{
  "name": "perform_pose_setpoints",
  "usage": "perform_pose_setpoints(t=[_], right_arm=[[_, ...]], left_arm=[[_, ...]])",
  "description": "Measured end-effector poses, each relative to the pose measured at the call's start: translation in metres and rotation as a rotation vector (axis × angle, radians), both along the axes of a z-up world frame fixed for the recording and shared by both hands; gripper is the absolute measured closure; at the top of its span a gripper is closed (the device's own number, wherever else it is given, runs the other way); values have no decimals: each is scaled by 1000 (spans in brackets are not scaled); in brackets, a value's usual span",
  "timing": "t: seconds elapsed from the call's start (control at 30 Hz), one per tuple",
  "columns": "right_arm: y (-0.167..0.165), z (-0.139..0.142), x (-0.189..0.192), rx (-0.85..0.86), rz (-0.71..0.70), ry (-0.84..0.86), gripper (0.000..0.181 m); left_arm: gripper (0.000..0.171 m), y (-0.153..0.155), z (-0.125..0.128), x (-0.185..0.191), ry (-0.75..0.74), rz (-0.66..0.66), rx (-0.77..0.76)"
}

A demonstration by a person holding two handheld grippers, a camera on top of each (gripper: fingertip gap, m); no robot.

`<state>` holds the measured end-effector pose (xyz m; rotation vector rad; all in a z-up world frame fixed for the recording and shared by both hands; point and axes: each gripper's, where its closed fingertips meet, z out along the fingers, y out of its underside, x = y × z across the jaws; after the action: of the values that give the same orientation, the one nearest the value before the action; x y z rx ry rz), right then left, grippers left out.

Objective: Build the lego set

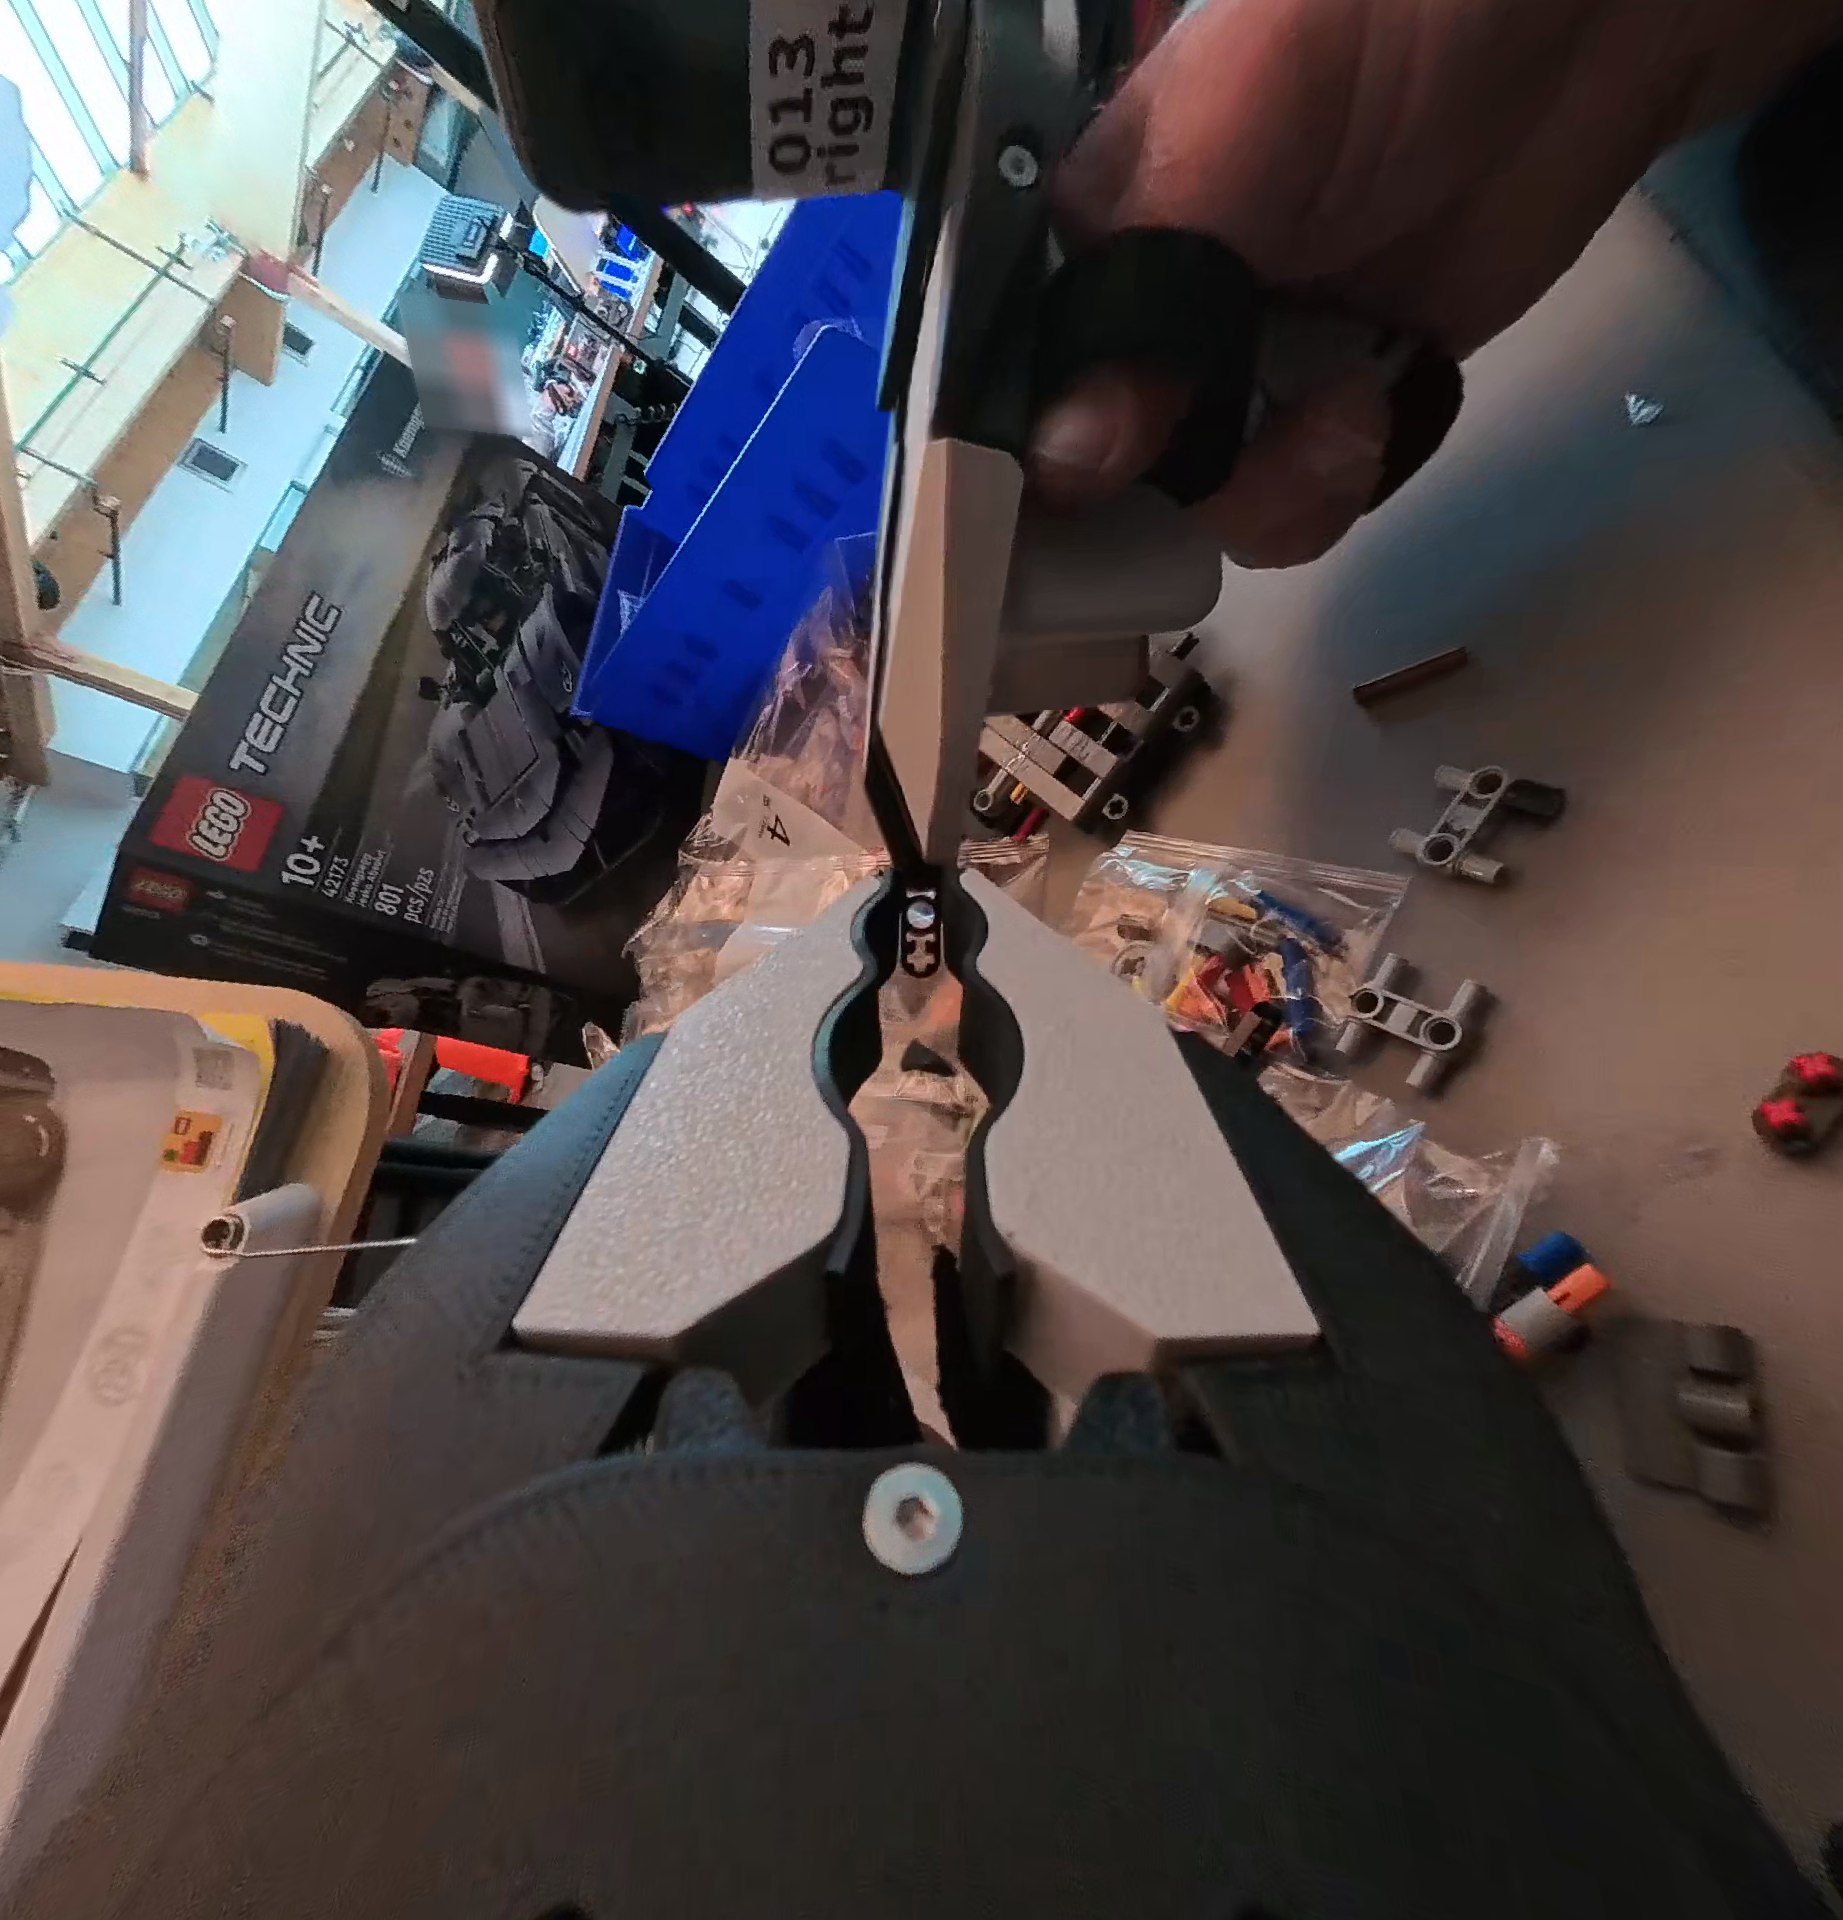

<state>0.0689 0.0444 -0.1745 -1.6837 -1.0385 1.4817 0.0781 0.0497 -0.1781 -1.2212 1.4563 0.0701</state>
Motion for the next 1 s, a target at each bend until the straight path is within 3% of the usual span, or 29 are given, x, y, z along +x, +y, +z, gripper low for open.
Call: perform_pose_setpoints(t=[0.33, 0.6, 0.73, 0.9, 1.0], right_arm=[[2, 1, 1, -69, 6, 31, 170], [6, 0, 4, 15, -35, -6, 180], [16, 0, 10, 18, -84, -4, 180], [15, 0, 8, 48, -74, -10, 181], [15, -7, 7, 58, -74, -51, 180]], left_arm=[[166, 2, -1, 0, 39, 10, 61], [161, 2, 0, 2, 33, 9, 49], [147, 19, -5, -32, -14, 125, -145], [121, 23, -45, -65, -33, 243, -579], [112, 17, -69, -62, 19, 264, -690]])
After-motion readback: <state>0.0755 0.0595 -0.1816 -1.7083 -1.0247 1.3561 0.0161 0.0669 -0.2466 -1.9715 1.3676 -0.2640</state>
